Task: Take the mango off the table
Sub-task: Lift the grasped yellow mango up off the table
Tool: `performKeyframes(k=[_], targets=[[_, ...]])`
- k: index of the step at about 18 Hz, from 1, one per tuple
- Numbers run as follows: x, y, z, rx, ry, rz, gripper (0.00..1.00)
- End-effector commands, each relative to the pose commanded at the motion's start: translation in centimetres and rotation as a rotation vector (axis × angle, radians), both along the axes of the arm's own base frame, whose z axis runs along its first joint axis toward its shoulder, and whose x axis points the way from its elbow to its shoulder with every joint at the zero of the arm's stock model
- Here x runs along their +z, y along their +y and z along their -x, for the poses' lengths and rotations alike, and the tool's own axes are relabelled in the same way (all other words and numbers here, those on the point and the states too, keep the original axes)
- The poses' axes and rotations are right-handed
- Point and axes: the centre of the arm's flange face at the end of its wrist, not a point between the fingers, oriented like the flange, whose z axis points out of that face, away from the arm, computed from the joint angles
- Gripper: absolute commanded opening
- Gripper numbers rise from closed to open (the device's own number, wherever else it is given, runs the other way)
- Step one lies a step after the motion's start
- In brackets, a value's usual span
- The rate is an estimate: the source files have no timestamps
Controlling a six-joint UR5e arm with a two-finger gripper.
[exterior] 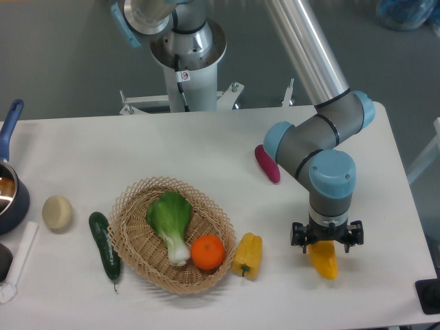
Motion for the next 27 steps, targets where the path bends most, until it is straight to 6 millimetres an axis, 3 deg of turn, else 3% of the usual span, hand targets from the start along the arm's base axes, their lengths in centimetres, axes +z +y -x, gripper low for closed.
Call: performKeyframes(k=[4, 8, 10, 11, 14, 19, 23, 27], targets=[[0.1, 0.0, -0.1, -0.003, 0.001, -0.001, 0.8], [0.6, 0.0, 0.0, -0.012, 0.01, -0.003, 0.48], [1.5, 0.0, 0.1, -0.037, 0.028, 0.003, 0.46], [2.8, -0.1, 0.1, -0.048, 0.05, 0.006, 0.46], [9.1, -0.3, -0.7, -0.085, 0.126, -0.044, 0.46], [19.8, 0.2, -3.9, -0.158, 0.169, -0.293, 0.46], [24.3, -0.3, -6.1, -0.191, 0.168, -0.42, 0.46], [24.8, -1.1, -6.7, -0.192, 0.154, -0.448, 0.46]])
